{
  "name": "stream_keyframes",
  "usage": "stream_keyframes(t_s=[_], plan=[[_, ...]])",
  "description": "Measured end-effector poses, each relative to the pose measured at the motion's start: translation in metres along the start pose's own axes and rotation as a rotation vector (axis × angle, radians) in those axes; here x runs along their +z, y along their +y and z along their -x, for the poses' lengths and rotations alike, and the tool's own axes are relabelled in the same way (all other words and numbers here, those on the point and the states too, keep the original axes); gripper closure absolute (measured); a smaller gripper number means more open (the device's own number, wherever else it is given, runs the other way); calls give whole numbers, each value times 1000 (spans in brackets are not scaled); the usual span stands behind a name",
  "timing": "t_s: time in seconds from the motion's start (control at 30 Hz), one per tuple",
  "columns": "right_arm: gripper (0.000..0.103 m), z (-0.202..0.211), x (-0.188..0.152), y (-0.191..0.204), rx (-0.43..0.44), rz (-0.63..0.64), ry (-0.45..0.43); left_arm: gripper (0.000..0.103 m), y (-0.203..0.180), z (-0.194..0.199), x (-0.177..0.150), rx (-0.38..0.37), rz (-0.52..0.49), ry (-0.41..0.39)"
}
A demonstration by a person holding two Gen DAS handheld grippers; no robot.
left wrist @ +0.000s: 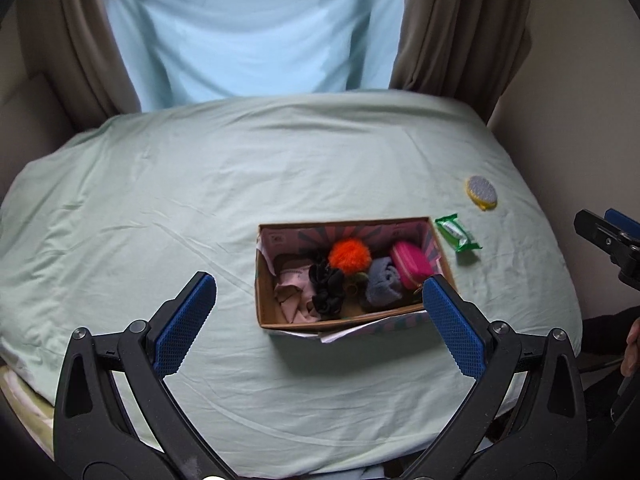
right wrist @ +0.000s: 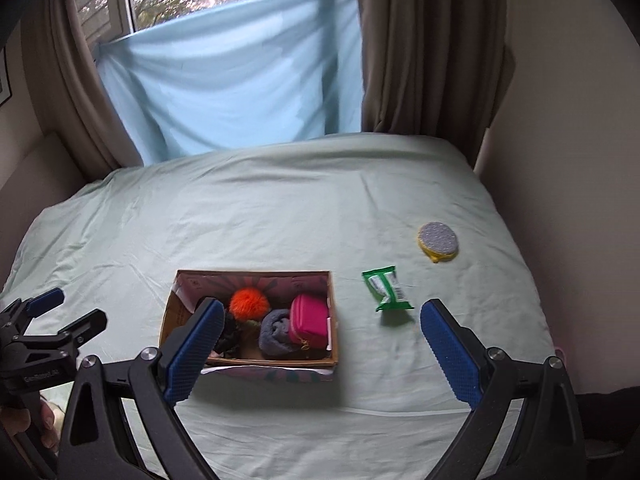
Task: Organize soft objects
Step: 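Raise both tools and move toward the wipes pack and sponge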
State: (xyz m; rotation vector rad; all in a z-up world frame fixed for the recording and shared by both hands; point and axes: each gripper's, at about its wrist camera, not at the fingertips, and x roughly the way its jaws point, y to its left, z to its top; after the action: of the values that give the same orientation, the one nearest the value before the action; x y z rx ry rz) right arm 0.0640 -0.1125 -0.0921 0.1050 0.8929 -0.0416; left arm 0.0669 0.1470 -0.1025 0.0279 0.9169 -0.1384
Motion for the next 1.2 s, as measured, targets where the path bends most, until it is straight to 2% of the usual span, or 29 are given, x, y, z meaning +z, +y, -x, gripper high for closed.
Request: stream_keyframes(t_s=[0.13,0.27,0.63,0.77,0.97,1.2], plan=[[5,20,-2,-29,-18,-35,-45,0,-24,29,4,38,-10,-79],[5,37,-1,-64,-35,-13,-88,0,-57,43,9,62,0,-127],[5,26,22,-174,-17,25,-111,0,-184,13,29,-3,-8,-84],[5,8,36,-208,8,46,-109,0,-230,-12,39,-24,3,-58],[5,-43,61,-255,49,111,-76,0,-286,-70,49,-35,60,6],[5,-140,78,-294,106,137,38,0,-334,-164,41,-51,110,126]])
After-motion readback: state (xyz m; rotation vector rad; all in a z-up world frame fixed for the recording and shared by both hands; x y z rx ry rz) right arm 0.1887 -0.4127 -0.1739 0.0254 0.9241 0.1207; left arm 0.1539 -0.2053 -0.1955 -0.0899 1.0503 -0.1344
